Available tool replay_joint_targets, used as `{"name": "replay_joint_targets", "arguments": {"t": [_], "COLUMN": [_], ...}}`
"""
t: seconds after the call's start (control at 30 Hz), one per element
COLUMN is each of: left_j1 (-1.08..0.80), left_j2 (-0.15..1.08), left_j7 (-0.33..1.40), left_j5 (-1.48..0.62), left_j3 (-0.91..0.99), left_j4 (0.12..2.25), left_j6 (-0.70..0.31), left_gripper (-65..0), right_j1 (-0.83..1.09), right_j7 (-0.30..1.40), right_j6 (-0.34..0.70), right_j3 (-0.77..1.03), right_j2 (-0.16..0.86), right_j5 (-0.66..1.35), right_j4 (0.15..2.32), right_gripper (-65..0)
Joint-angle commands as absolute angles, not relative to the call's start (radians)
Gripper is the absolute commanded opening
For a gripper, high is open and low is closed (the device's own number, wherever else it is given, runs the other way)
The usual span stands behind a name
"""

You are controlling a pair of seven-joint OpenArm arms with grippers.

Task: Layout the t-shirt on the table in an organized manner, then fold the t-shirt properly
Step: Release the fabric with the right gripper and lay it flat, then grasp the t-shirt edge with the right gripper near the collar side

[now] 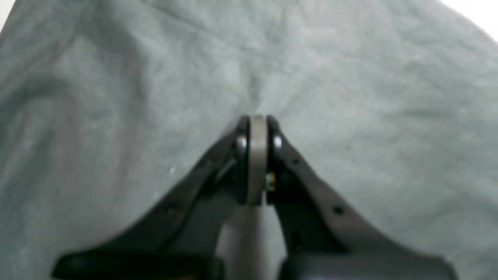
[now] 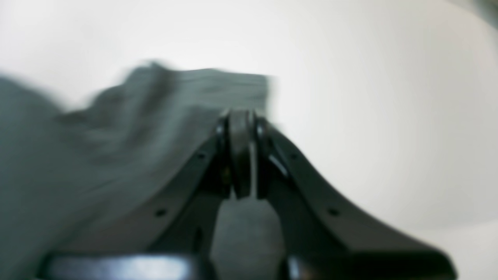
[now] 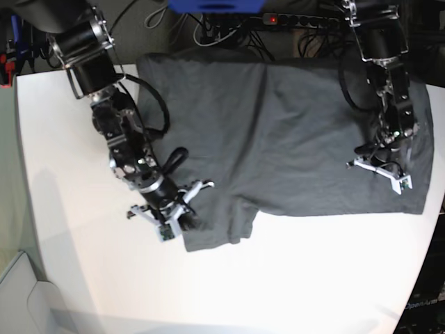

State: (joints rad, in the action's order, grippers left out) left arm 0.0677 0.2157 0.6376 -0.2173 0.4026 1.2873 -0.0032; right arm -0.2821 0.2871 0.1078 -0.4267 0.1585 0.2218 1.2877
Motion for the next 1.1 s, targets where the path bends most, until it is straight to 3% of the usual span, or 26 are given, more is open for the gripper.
{"name": "replay_joint_targets", "arguments": {"t": [0.0,0.23,0.37,0.57,1.07], "left_j1": [0.093,0.127,0.119,0.065,-0.002], "left_j2": [0.229,0.228,0.228,0.236,0.263], "left_j7": [0.615,0.625,0.628,0.768,0.769], "left_j5": [-0.22,-0.22,-0.22,-0.211,-0.211], "left_j3": [0.404,0.403,0.407,0.412,0.414], "left_j4": [1.311,1.385,1.472,1.501,1.491], "left_j6": [-0.004,-0.004,-0.002,0.002,0.002], "left_gripper": [-64.9,-64.9,-64.9,-64.9,-64.9], "right_j1": [-0.286,-0.177,-0.136,-0.059,-0.025], "right_j7": [0.308,0.694,0.871,0.9,0.808], "right_j6": [0.134,0.255,0.294,0.295,0.294], "right_j3": [-0.424,-0.424,-0.424,-0.424,-0.229], "right_j2": [0.148,0.104,0.093,0.099,0.131], "right_j5": [0.226,0.225,0.226,0.22,0.219], "right_j4": [1.348,1.641,1.693,1.693,1.438], "right_gripper": [-64.4,-64.4,-64.4,-64.4,-64.4]}}
